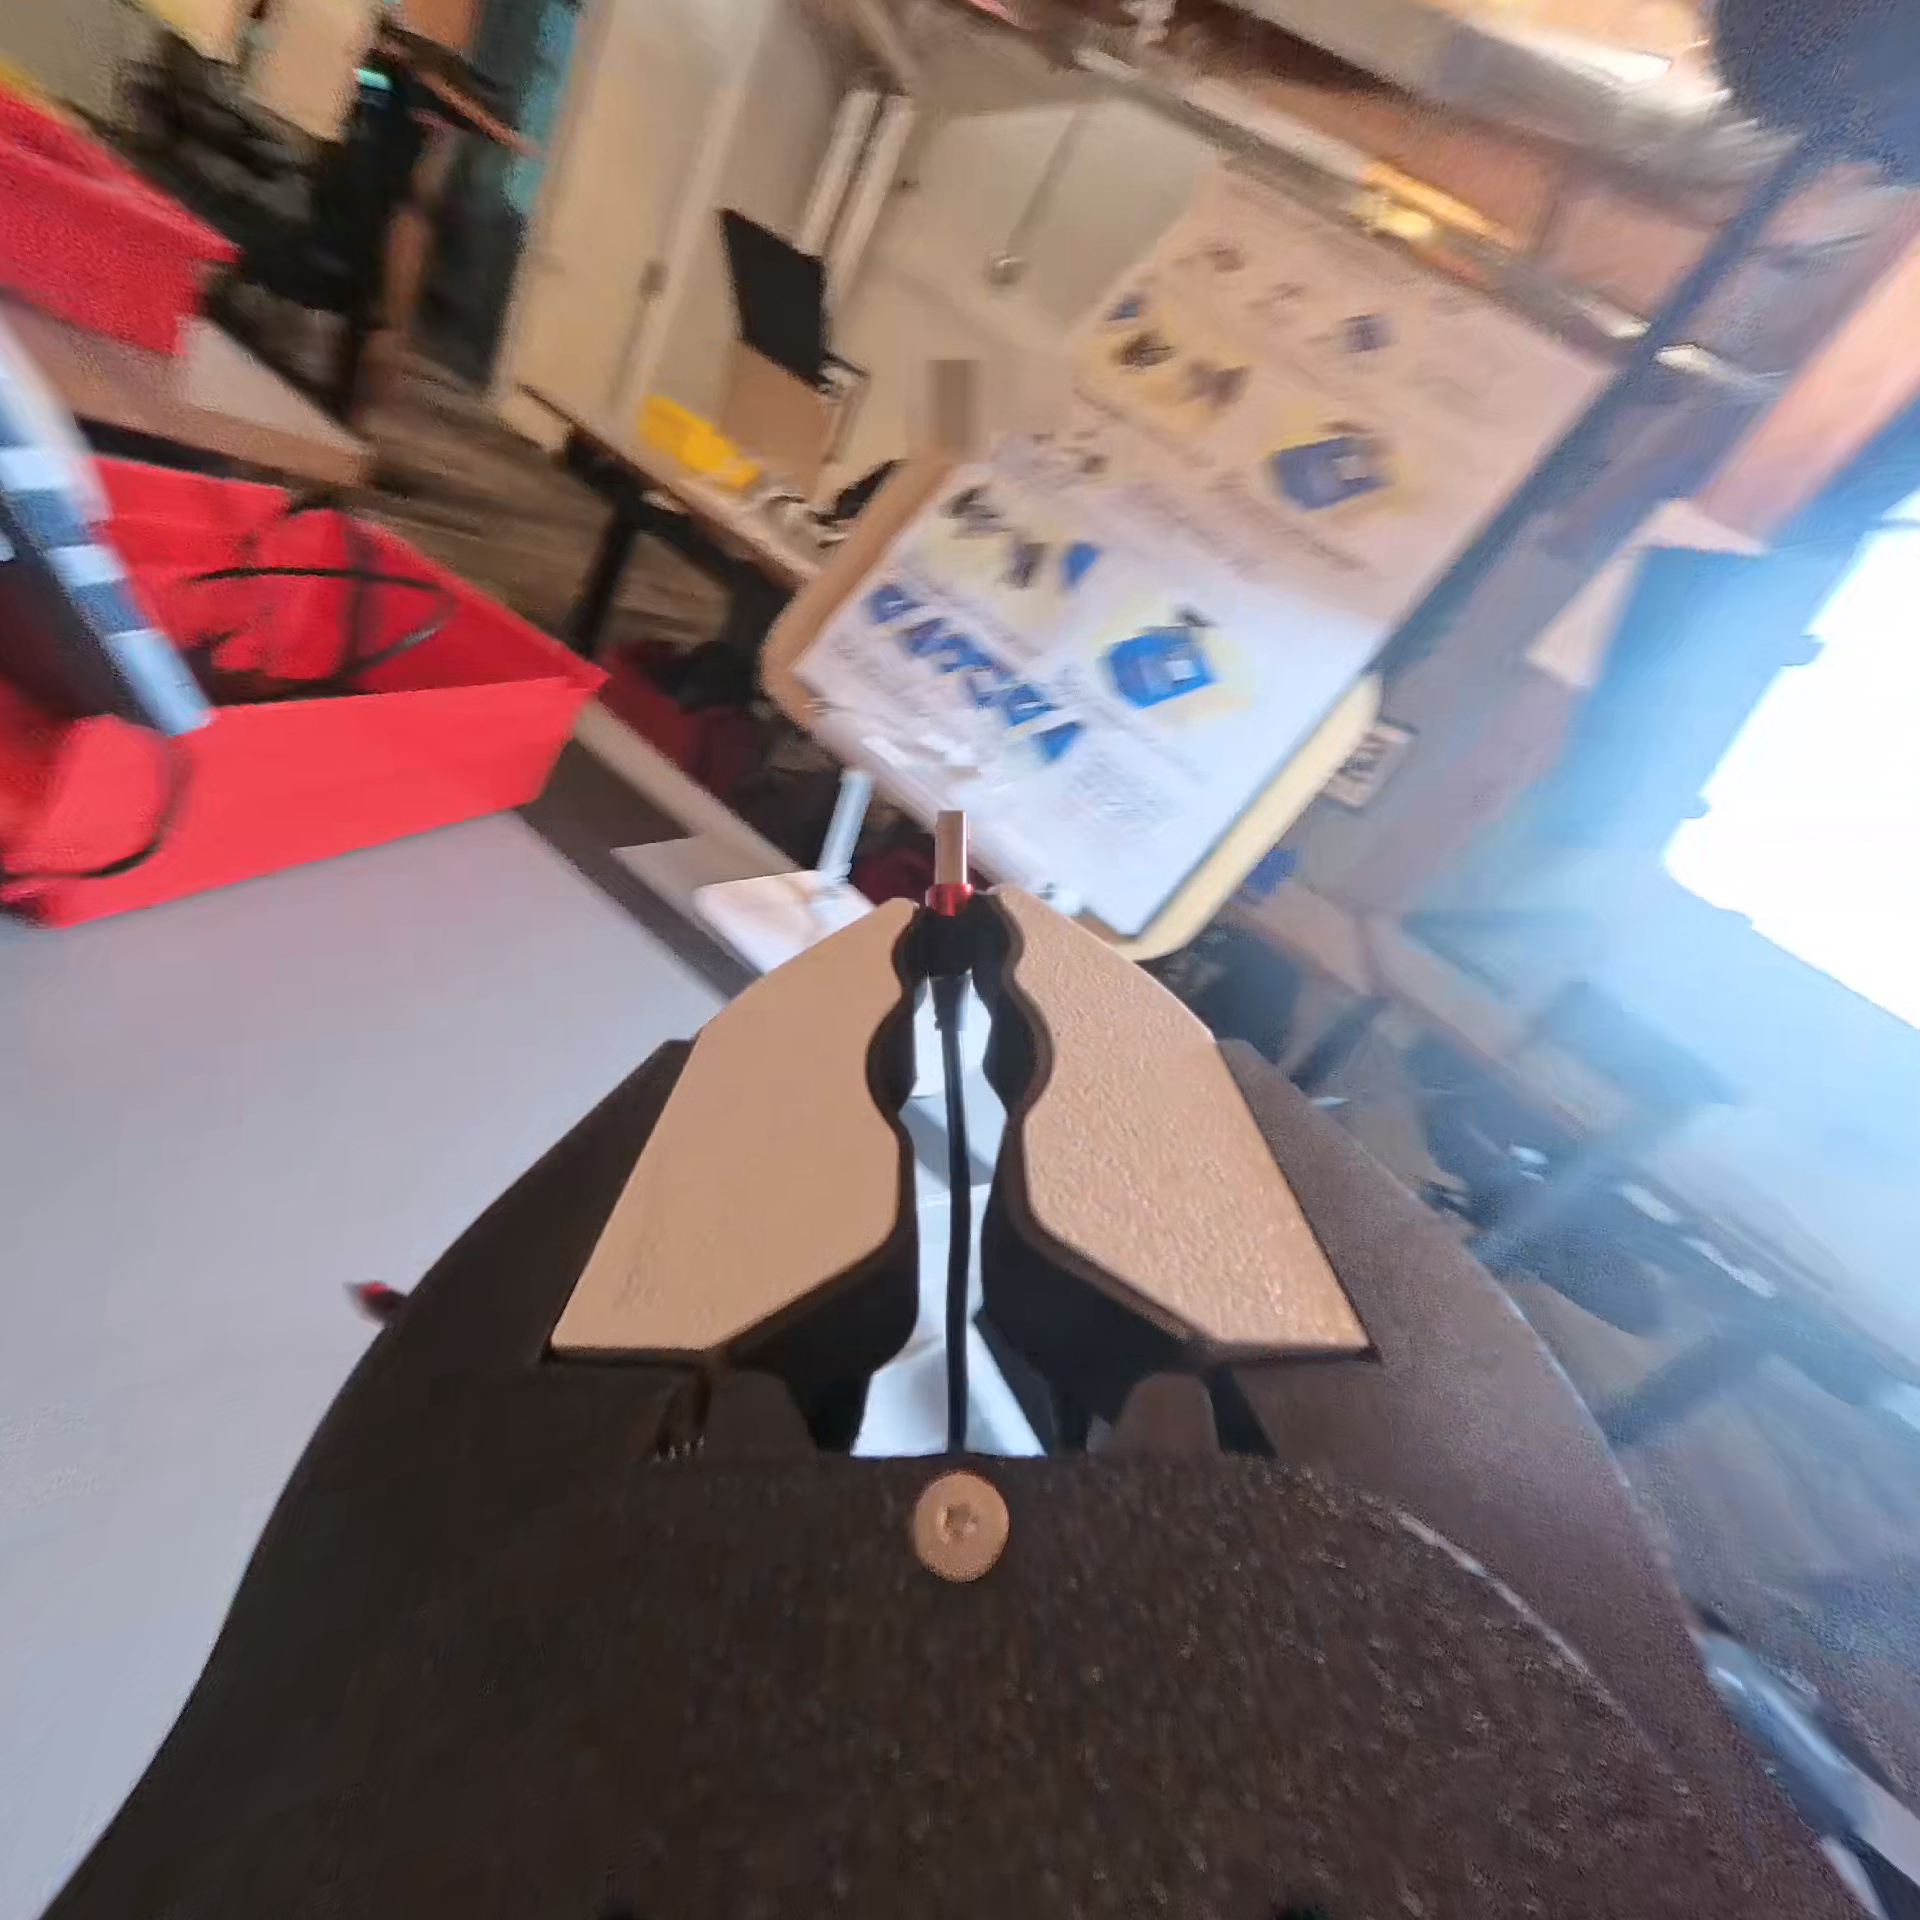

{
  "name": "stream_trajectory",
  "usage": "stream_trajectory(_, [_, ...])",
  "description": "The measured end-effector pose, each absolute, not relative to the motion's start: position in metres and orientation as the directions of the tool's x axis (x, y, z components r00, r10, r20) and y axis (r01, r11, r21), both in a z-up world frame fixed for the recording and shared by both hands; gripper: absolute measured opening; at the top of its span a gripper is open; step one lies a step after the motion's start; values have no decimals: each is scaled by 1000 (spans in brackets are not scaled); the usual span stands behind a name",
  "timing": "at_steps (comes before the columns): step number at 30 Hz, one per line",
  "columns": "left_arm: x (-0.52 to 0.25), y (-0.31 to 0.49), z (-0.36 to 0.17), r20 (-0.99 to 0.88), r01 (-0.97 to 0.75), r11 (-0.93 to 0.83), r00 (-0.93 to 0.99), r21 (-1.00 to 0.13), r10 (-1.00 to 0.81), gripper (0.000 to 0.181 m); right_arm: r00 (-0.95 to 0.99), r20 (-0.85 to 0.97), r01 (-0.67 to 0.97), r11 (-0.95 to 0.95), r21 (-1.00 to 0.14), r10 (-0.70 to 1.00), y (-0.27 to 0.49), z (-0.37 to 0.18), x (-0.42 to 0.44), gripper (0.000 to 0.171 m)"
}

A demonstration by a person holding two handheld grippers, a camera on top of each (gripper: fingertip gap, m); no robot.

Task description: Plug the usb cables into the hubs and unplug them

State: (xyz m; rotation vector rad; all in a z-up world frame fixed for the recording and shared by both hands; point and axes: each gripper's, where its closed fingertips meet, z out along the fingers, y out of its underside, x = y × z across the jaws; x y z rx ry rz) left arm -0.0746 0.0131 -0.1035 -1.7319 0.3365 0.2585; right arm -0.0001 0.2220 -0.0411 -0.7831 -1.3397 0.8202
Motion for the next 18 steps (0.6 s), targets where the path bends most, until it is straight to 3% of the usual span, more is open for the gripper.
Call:
stream_trajectory(3, [-75, 14, -109, -273, -276, -114, 961, -955, -41, 17, 166, 517, 64, 514, -856, 840, 261, -29, -8, 8])
stream_trajectory(7, [-78, 16, -122, -230, -231, -120, 973, -966, -22, 17, 267, 583, 436, 444, -783, 767, 329, -82, -23, 8])
stream_trajectory(10, [-76, 19, -126, -225, -226, -115, 974, -967, -25, 17, 291, 596, 576, 360, -734, 749, 358, -125, -29, 12])
stream_trajectory(15, [-73, 28, -138, -201, -206, -121, 978, -971, -49, 17, 262, 554, 495, 383, -780, 790, 339, -118, -36, 32])
stream_trajectory(18, [-60, 34, -141, -174, -189, -131, 978, -973, -118, 17, 54, 482, 328, 440, -836, 874, 279, -98, -48, 40])
